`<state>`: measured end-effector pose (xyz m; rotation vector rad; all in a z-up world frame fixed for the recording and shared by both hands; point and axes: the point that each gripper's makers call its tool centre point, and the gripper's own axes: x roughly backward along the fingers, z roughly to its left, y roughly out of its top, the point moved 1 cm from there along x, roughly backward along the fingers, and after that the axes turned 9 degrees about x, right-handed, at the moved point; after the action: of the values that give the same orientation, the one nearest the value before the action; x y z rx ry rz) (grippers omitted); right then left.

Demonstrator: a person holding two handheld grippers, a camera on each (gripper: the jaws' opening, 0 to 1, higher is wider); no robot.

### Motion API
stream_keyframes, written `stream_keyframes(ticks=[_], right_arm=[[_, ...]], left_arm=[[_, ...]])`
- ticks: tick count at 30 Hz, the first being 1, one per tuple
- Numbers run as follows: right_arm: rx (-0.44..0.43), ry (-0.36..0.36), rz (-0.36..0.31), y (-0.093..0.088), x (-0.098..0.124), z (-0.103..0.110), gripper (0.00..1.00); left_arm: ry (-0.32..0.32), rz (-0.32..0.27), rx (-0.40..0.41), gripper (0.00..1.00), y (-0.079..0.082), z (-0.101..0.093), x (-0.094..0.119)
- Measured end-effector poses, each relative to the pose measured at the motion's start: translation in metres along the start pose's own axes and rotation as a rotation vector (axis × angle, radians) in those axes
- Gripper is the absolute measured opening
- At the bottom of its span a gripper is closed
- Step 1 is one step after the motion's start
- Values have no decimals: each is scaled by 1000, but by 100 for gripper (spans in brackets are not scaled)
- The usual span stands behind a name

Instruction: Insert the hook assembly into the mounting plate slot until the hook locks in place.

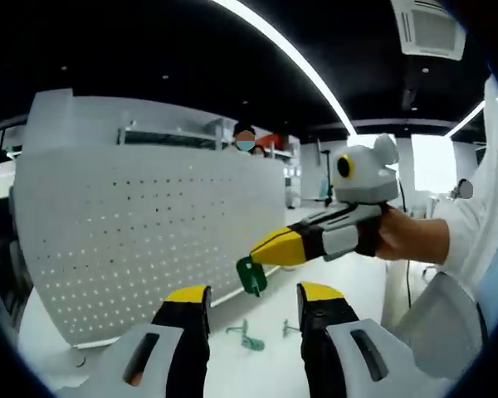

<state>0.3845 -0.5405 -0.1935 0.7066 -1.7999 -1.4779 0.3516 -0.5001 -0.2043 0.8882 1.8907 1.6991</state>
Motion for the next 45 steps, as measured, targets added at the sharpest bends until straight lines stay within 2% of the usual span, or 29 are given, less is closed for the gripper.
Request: stream_keyframes(ticks=[9,26,33,45], right_arm=[[-13,21,-25,11,-3,12,0],[-44,41,-53,19,-3,21,0],[-54,43,-57,20,-4,23,0],[-60,39,-63,20,-4,22,0]], left_arm=[[16,-26,-16,26,4,-2,-4],[14,-84,18,11,11,-1,-5],[16,-94,47,6,11,3,-4],[20,-98,43,5,11,4,-5]])
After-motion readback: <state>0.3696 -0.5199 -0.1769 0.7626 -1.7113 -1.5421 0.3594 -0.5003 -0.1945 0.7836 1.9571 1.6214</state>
